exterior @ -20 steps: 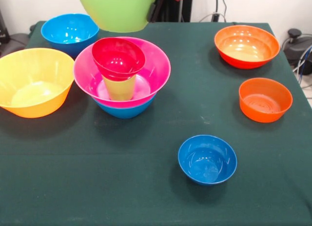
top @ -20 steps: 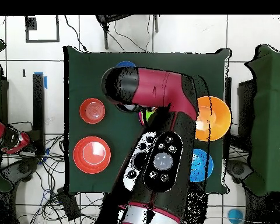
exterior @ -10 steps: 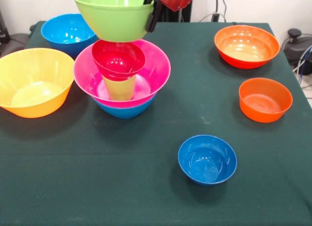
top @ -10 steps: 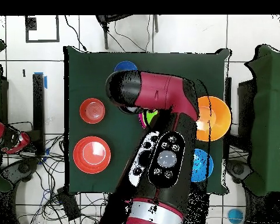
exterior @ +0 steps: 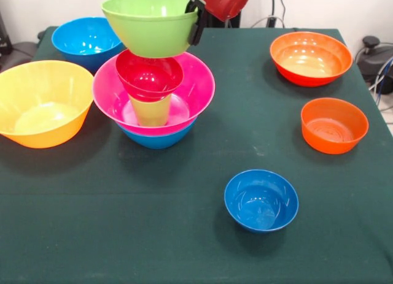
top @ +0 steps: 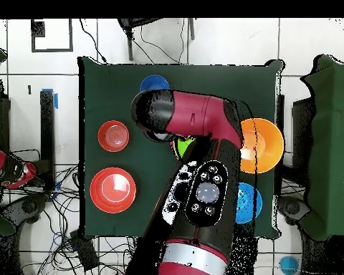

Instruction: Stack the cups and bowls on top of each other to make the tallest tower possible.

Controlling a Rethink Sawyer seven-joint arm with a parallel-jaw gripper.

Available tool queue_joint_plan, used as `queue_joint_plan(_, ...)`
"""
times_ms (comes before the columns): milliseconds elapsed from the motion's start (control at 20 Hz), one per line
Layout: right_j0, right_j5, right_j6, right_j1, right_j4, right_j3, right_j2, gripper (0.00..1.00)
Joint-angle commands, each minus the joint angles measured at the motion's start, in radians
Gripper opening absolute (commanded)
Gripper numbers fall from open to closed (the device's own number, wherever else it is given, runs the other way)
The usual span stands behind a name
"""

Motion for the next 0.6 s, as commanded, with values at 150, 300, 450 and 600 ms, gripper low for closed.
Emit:
queue_joint_plan(150, -0.017, 0.021, -0.024, 0.081, -0.013, 0.058, 0.131, 0.0)
queue_joint_plan(300, -0.013, 0.027, -0.019, 0.091, -0.025, 0.045, 0.121, 0.0)
queue_joint_plan(450, -0.011, 0.037, -0.02, 0.099, -0.03, 0.034, 0.116, 0.0)
queue_joint_plan(600, -0.012, 0.035, -0.024, 0.11, -0.035, 0.028, 0.114, 0.0)
